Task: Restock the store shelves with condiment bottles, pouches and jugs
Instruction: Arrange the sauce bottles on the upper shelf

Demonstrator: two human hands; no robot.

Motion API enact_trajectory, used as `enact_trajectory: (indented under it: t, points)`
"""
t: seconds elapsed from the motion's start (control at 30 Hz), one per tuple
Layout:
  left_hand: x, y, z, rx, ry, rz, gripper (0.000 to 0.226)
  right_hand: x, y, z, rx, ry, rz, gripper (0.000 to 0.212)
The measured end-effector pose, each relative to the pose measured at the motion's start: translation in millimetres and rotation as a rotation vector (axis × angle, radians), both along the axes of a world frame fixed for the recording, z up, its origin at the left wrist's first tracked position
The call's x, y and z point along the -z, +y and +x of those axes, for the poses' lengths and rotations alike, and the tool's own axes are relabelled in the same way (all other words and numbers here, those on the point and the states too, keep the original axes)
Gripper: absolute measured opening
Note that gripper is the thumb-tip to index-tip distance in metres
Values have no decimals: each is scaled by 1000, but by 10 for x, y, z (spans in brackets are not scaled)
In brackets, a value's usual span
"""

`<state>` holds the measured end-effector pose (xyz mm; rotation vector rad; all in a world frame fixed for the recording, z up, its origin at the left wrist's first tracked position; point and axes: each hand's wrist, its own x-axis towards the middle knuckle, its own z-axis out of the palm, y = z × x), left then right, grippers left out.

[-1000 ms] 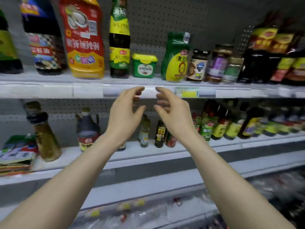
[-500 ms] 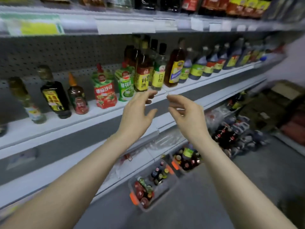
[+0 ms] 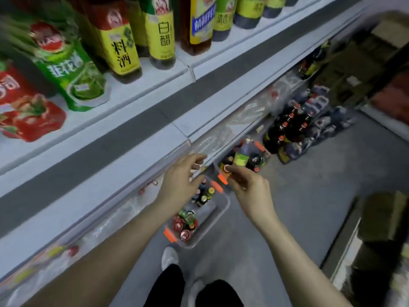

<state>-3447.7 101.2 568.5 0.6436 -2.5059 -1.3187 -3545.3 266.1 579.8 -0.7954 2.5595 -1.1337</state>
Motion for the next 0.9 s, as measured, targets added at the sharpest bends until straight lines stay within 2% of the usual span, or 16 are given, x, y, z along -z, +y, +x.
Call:
enact_trajectory:
  t: [0.3,0.5,0.67,0.73,0.9]
  points:
    - [1418,102,-323,-86,-192,235,54,1478,72,-380,67,-346,131,30]
    - [2627,155,-387,-158,-318,317,46,2663,62,-555,36,-456,207,34]
    - [3748,245,-480,-97,-380,216,44,3744,90,-619,64,-536,210,32]
    - [4158,274,-505,-76,-412,242,44,4131,93,-639,68,-533,229,34]
    - [5194,192,-561,-73,-470,227,57,5041,-69,-646,47,-538,243,43]
